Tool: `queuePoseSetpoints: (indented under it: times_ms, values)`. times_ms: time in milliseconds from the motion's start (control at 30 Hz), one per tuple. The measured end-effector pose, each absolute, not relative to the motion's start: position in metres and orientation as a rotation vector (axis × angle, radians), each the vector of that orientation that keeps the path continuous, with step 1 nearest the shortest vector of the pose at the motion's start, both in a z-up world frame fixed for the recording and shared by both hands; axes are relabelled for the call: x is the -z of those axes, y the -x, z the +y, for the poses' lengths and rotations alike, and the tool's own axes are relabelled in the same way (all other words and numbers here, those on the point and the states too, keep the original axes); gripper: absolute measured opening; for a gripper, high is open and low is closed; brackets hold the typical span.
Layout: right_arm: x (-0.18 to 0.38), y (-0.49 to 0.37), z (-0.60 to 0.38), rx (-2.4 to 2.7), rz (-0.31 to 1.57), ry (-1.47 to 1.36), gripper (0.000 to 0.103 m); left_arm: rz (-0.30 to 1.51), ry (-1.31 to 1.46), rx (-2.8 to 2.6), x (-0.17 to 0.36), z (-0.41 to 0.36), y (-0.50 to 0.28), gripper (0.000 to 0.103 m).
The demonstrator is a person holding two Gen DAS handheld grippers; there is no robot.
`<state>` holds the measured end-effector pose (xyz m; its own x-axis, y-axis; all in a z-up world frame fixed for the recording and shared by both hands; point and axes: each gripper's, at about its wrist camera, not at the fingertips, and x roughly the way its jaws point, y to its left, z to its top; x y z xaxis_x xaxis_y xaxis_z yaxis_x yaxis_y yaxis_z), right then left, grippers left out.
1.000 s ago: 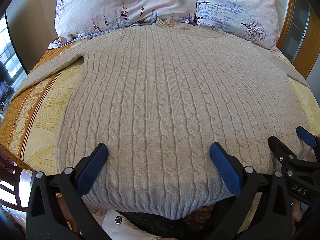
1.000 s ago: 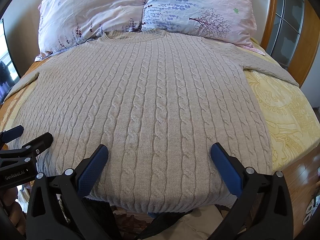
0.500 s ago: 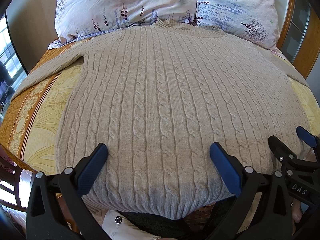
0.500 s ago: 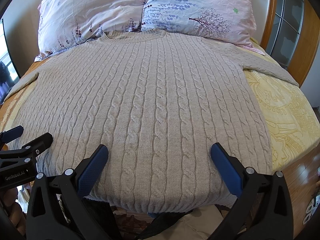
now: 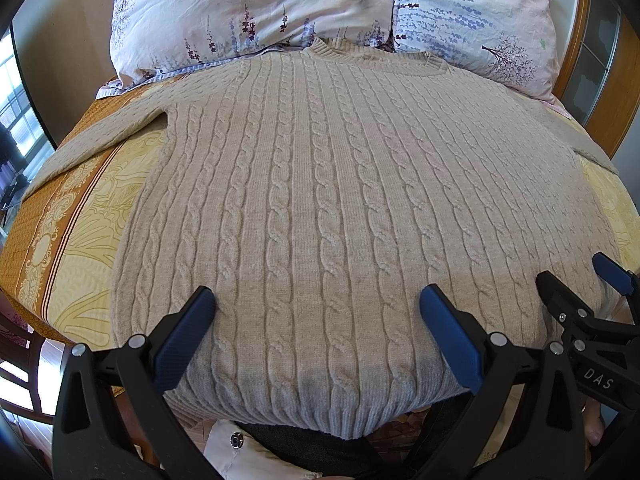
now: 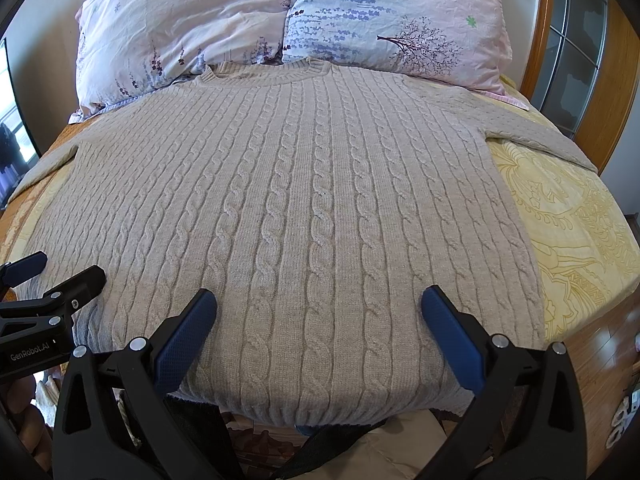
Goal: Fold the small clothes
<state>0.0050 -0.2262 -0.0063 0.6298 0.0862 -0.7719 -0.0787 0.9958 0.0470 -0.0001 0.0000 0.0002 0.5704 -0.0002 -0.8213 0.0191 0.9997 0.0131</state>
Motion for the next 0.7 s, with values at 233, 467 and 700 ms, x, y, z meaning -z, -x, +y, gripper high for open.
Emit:
queuePoseSetpoints:
  times_ms: [233, 467, 700]
  values:
    - [0.0065, -0.0047, -0.2263, -0.094, 0.884, -0.009, 0.102, 0.964, -0.021, 0.011, -0.0002, 0.0000, 0.0001, 0.101]
    - [0.0066, -0.0046, -0.2264, -0.094, 0.884, -0.009, 0.102, 0.963, -0.021, 0.011, -0.0003, 0.0000, 0.0002, 0.101]
    - [0.0068, -0.0045, -0.2264, -0.093, 0.884, -0.009, 0.102, 0.964, -0.022, 0.011, -0.0002, 0.0000, 0.0002, 0.101]
